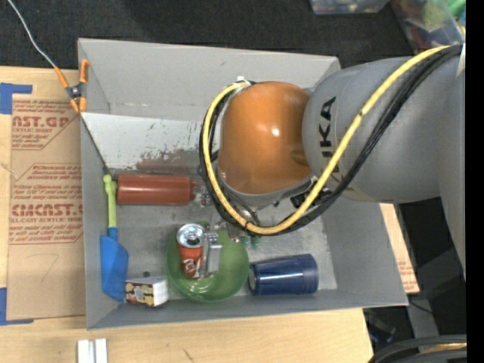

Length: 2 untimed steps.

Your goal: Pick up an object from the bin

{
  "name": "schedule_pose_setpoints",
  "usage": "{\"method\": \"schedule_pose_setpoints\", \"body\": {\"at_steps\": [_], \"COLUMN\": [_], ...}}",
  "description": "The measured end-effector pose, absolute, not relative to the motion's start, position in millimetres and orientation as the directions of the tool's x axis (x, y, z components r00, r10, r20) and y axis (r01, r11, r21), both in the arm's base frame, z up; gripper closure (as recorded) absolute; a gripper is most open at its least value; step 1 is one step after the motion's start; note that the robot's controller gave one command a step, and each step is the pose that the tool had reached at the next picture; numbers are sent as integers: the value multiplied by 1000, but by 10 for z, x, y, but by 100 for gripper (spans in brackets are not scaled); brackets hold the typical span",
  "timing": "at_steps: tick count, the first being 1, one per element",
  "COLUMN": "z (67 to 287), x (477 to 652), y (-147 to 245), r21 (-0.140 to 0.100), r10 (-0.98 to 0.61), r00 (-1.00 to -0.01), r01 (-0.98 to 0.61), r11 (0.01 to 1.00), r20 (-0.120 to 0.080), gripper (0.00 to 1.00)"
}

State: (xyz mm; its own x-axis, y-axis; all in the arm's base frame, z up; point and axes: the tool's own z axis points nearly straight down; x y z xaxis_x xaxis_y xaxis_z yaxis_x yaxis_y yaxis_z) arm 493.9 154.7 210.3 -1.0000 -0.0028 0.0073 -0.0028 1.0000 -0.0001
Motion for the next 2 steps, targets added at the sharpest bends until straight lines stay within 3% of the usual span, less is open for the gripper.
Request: {"method": "schedule_pose_setpoints", "body": {"at_steps": [1,2], "z": [2131,2696], "x": [4944,5054], "y": [1543,1588], "r21": [0,1], "r10": [-2,-169], "r00": [-1000,-986], "r01": [-2,-169], "r11": [1000,986], "r20": [4,2], "gripper": [0,0]}}
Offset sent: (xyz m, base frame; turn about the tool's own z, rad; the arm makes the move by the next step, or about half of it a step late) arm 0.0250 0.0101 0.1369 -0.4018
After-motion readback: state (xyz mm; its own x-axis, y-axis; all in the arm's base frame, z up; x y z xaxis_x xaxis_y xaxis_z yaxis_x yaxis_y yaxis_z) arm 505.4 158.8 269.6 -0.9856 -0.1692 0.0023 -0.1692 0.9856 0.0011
